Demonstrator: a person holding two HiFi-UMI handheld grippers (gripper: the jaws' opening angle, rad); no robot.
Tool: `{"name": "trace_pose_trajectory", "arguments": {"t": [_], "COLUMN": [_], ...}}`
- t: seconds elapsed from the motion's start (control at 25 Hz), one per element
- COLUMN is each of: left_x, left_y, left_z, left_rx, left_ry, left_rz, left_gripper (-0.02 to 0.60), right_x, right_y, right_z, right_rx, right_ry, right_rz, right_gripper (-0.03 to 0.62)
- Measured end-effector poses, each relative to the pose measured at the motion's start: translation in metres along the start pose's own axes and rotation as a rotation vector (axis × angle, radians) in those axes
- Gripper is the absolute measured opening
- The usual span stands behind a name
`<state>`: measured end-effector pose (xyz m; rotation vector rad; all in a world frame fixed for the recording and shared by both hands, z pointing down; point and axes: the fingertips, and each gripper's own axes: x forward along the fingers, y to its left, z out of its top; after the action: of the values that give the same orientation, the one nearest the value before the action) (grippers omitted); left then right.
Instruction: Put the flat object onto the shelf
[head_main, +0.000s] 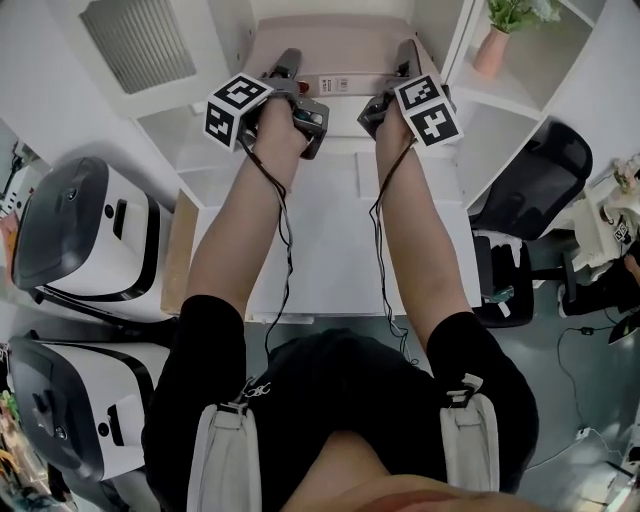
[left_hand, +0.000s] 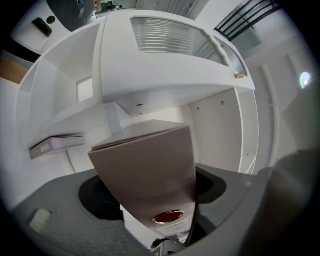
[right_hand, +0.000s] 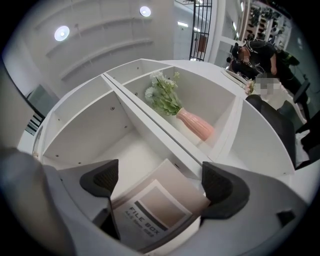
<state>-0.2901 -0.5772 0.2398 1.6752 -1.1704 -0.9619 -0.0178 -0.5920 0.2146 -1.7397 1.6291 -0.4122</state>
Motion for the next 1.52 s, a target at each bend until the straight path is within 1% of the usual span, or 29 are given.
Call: {"name": "trace_pose_trajectory", "arguments": {"t": [0.12, 0.24, 0.4, 0.48, 0.52, 0.6, 0.64, 0.72, 0.8, 0.88, 0.92, 0.96, 1.0, 1.04, 1.12, 1.2, 1.28, 1.36, 1.52], "left_x": [0.002, -0.001, -0.012, -0.021, -0.027, -0.042, -0.051, -0.068, -0.085, -0.103, -0.112, -0.122, -0.132, -0.142, -0.161, -0.178, -0.192, -0.203, -0.217], "left_y": [0.001, 0.001, 0.001, 0.001, 0.001, 0.000, -0.002, -0.008, -0.016, -0.023, -0.026, -0.030, -0.034, -0.037, -0.038, -0.030, -0.017, -0.004, 0.023], "left_z": [0.000, 0.004, 0.015, 0.019, 0.022, 0.026, 0.028, 0.030, 0.030, 0.029, 0.027, 0.025, 0.023, 0.019, 0.008, -0.007, -0.019, -0.029, -0.044], "left_rx": [-0.027, -0.056, 0.005, 0.034, 0.062, 0.150, 0.213, 0.386, 0.590, 0.781, 0.868, 0.946, 1.012, 1.064, 1.134, 1.188, 1.230, 1.247, 1.251], "left_ry": [0.017, 0.032, 0.021, 0.012, 0.003, -0.019, -0.030, -0.054, -0.089, -0.130, -0.153, -0.182, -0.214, -0.239, -0.247, -0.225, -0.201, -0.174, -0.120], "left_rz": [0.041, 0.041, 0.012, -0.009, -0.017, -0.028, -0.035, -0.050, -0.057, -0.057, -0.053, -0.049, -0.048, -0.054, -0.074, -0.074, -0.054, -0.033, 0.009], "left_gripper": [0.359, 0.359, 0.376, 0.376, 0.376, 0.376, 0.376, 0.374, 0.374, 0.367, 0.326, 0.199, 0.080, 0.036, 0.018, 0.017, 0.017, 0.017, 0.017], "right_x": [0.001, -0.002, -0.008, -0.014, -0.019, -0.032, -0.039, -0.056, -0.076, -0.096, -0.106, -0.116, -0.126, -0.136, -0.155, -0.174, -0.189, -0.203, -0.226], "right_y": [0.001, 0.002, -0.005, -0.005, -0.003, 0.004, 0.009, 0.017, 0.024, 0.032, 0.036, 0.040, 0.044, 0.047, 0.051, 0.049, 0.044, 0.035, 0.017], "right_z": [0.002, 0.004, 0.009, 0.015, 0.018, 0.024, 0.026, 0.025, 0.021, 0.017, 0.014, 0.012, 0.009, 0.005, -0.003, -0.012, -0.024, -0.037, -0.067], "right_rx": [-0.004, 0.018, 0.060, 0.065, 0.054, -0.011, -0.062, -0.203, -0.358, -0.476, -0.517, -0.546, -0.564, -0.576, -0.591, -0.598, -0.596, -0.593, -0.605], "right_ry": [-0.003, -0.006, -0.023, -0.032, -0.038, -0.056, -0.064, -0.077, -0.095, -0.122, -0.133, -0.141, -0.142, -0.138, -0.116, -0.086, -0.045, -0.001, 0.085], "right_rz": [-0.001, 0.017, 0.044, 0.086, 0.118, 0.191, 0.227, 0.280, 0.307, 0.337, 0.353, 0.370, 0.390, 0.411, 0.454, 0.484, 0.496, 0.490, 0.470], "right_gripper": [0.503, 0.503, 0.503, 0.503, 0.502, 0.499, 0.498, 0.478, 0.406, 0.286, 0.228, 0.179, 0.112, 0.055, 0.007, 0.002, 0.002, 0.002, 0.002]}}
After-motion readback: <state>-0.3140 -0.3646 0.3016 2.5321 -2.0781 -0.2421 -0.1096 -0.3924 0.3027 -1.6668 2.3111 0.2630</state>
